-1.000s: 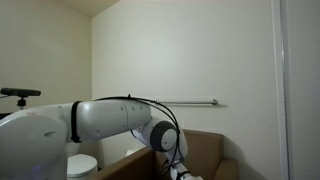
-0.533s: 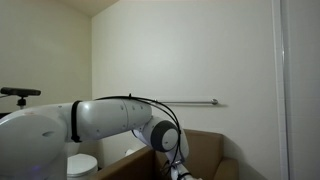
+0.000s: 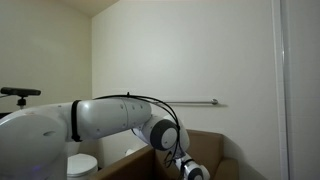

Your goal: Use the towel to wipe the seat of the sofa.

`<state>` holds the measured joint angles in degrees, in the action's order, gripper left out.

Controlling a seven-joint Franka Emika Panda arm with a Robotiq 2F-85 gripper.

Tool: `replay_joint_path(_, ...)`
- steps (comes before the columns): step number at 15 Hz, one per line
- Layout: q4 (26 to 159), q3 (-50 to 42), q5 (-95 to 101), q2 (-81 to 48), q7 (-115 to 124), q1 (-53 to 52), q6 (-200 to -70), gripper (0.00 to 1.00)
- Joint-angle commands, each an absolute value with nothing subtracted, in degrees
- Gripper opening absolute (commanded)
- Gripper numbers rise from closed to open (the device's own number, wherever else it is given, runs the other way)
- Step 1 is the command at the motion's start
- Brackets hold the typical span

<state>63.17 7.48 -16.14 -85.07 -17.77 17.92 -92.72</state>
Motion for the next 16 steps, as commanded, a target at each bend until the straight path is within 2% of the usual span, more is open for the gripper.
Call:
replay_joint_path(1, 61.9, 6.8, -17.1, -84.9, -18.2, 17.3, -91.0, 0.24)
replay_joint_path(4, 61.6, 6.8, -17.0, -85.3, -18.6, 17.4, -90.7, 0.24)
replay_joint_path(5, 61.6, 6.8, -17.0, -85.5, -18.7, 17.4, -90.7, 0.07)
replay_joint_path(9, 55.0, 6.9, -16.9, -85.5, -16.1, 16.3, -89.8, 0.07)
replay_joint_path(16, 51.4, 3.5, -12.8, -84.0, -8.7, 6.4, -108.5, 0.06)
